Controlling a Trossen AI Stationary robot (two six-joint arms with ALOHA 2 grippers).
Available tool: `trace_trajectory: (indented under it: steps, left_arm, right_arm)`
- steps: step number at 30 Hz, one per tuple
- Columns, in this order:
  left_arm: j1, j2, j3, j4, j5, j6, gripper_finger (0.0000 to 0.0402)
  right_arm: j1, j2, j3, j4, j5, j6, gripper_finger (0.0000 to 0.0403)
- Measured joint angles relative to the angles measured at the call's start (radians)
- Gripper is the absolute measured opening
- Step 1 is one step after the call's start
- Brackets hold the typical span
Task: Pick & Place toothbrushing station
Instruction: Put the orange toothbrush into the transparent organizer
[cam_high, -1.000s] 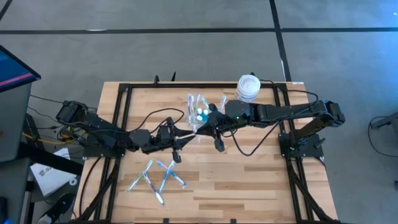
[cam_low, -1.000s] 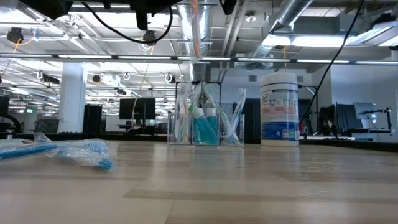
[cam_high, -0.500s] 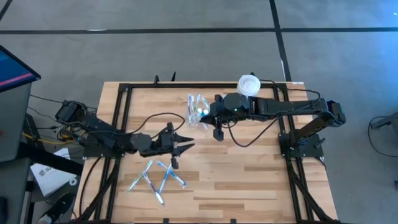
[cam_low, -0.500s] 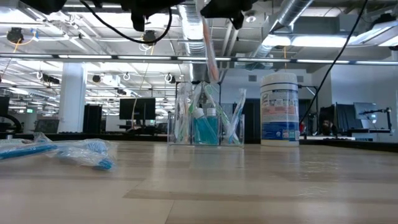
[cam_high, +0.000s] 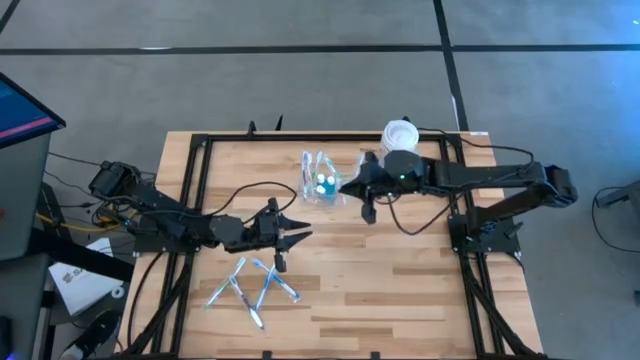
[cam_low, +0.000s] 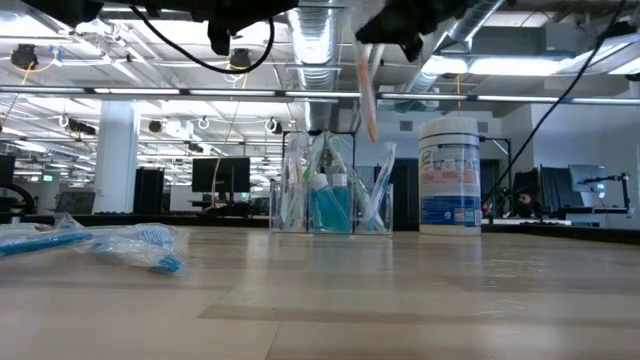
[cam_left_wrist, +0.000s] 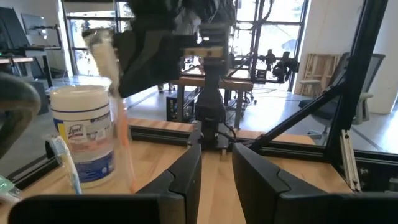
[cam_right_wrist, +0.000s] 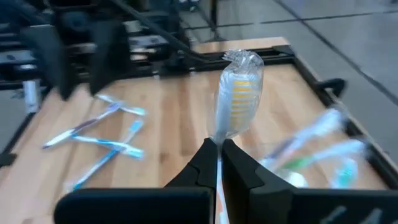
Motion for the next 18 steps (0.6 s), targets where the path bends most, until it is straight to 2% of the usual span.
trace_trajectory:
  steps: [7,12,18]
  left_arm:
    - [0.003,0.000,0.000,0.005,0.000,0.000,0.0086]
    - [0.003,0.000,0.000,0.007,0.000,0.000,0.0086]
    - [0.003,0.000,0.000,0.007,0.000,0.000,0.0086]
  right_arm:
    - [-0.097,-0.081,-0.158,0.116,0.005,0.011,0.0000]
    - [-0.159,-0.083,-0.262,0.287,-0.016,0.036,0.0000]
    - [-0.206,-0.069,-0.281,0.322,-0.028,0.037,0.0000]
